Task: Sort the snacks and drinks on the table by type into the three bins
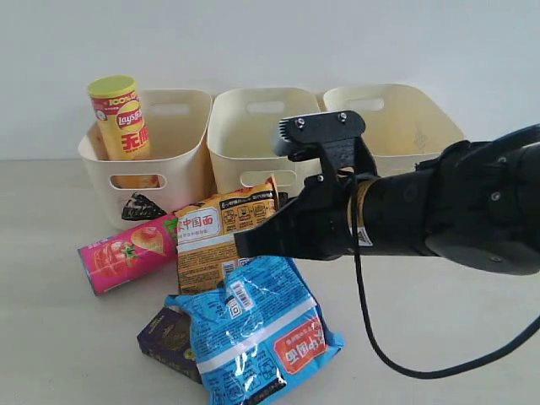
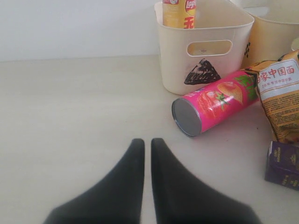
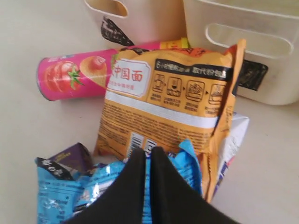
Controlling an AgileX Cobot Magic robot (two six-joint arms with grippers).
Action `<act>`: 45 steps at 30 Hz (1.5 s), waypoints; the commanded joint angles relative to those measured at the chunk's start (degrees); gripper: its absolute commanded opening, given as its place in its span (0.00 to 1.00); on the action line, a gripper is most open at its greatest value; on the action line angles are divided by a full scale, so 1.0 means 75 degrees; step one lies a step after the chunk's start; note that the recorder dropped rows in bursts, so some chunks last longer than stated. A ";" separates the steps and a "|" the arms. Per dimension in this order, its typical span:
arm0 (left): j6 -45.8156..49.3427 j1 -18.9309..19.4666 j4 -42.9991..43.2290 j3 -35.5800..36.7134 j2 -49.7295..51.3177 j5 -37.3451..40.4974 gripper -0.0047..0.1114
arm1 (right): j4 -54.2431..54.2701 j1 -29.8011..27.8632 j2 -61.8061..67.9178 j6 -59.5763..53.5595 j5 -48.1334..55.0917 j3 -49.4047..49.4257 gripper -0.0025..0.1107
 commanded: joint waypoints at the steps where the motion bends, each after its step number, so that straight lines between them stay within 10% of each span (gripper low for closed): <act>1: -0.0060 0.0019 -0.0012 -0.0023 -0.0021 -0.0104 0.08 | -0.0082 -0.0004 -0.0073 -0.0062 0.0920 -0.0009 0.10; 8: -0.0060 0.0019 -0.0012 -0.0023 -0.0021 -0.0104 0.08 | 0.0332 -0.0004 -0.0073 -0.0843 0.1699 -0.0009 0.74; 17: -0.0060 0.0019 -0.0012 -0.0023 -0.0021 -0.0104 0.08 | 0.4823 -0.0247 -0.0073 -0.5659 0.2481 -0.0247 0.71; 25: -0.0060 0.0019 -0.0012 -0.0023 -0.0021 -0.0104 0.08 | 1.1433 -0.2362 0.0698 -1.3493 0.7360 -0.1754 0.71; 45: -0.0060 0.0019 -0.0012 -0.0023 -0.0021 -0.0104 0.08 | 1.4551 -0.3120 0.3029 -1.7725 0.7646 -0.2124 0.71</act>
